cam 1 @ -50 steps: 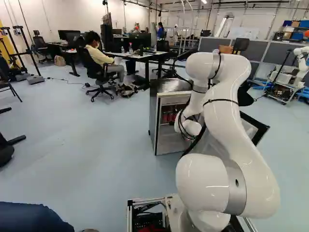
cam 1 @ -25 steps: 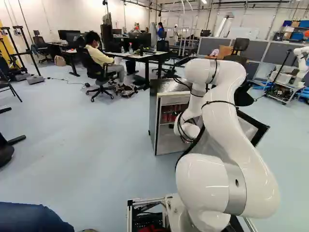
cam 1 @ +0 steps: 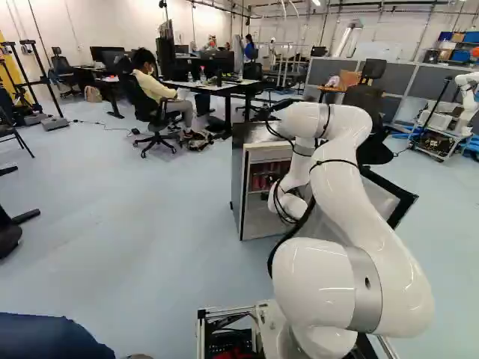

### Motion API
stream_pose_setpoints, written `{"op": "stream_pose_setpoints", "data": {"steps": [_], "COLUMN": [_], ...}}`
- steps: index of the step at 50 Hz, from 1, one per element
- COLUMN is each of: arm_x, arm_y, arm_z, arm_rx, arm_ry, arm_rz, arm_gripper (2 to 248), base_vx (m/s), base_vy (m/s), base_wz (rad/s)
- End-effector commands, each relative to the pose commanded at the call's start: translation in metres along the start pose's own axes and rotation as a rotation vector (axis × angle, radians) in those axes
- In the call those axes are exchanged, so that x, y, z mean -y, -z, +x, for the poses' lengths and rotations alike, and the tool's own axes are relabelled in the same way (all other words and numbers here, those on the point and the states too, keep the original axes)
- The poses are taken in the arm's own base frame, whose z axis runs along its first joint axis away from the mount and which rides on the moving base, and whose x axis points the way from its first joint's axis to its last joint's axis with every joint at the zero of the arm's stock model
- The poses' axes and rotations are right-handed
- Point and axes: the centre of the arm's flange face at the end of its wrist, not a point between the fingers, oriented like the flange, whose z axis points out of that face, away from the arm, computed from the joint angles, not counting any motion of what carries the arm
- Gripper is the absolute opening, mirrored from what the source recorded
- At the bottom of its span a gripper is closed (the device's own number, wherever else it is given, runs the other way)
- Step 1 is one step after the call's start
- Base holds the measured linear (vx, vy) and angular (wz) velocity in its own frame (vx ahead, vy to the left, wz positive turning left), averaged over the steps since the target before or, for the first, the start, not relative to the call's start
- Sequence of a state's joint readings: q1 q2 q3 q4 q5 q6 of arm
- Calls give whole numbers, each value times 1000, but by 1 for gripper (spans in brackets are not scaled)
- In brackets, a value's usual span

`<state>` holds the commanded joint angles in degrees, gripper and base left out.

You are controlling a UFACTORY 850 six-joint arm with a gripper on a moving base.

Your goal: Grab a drink from the fridge

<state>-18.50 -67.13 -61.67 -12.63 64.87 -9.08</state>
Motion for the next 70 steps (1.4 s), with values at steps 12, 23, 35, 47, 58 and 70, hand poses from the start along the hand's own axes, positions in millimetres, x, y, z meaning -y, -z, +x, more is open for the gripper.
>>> {"op": "stream_pose_setpoints", "data": {"steps": [12, 23, 35, 47, 58, 70], "arm_x": [1, 1, 1, -3, -4, -4], "arm_y": [-16, -25, -34, -43, -46, -46], "arm_z": [-8, -6, -3, -2, -2, -2], "arm_rx": [-40, -80, -101, -116, -120, -120], "arm_ry": [2, 6, 10, 12, 13, 13], "arm_rz": [-3, -7, -9, -15, -16, -16], "arm_gripper": [247, 247, 247, 247, 247, 237], "base_vx": [0, 0, 0, 0, 0, 0], "base_vy": [0, 0, 0, 0, 0, 0], "base_wz": [0, 0, 0, 0, 0, 0]}}
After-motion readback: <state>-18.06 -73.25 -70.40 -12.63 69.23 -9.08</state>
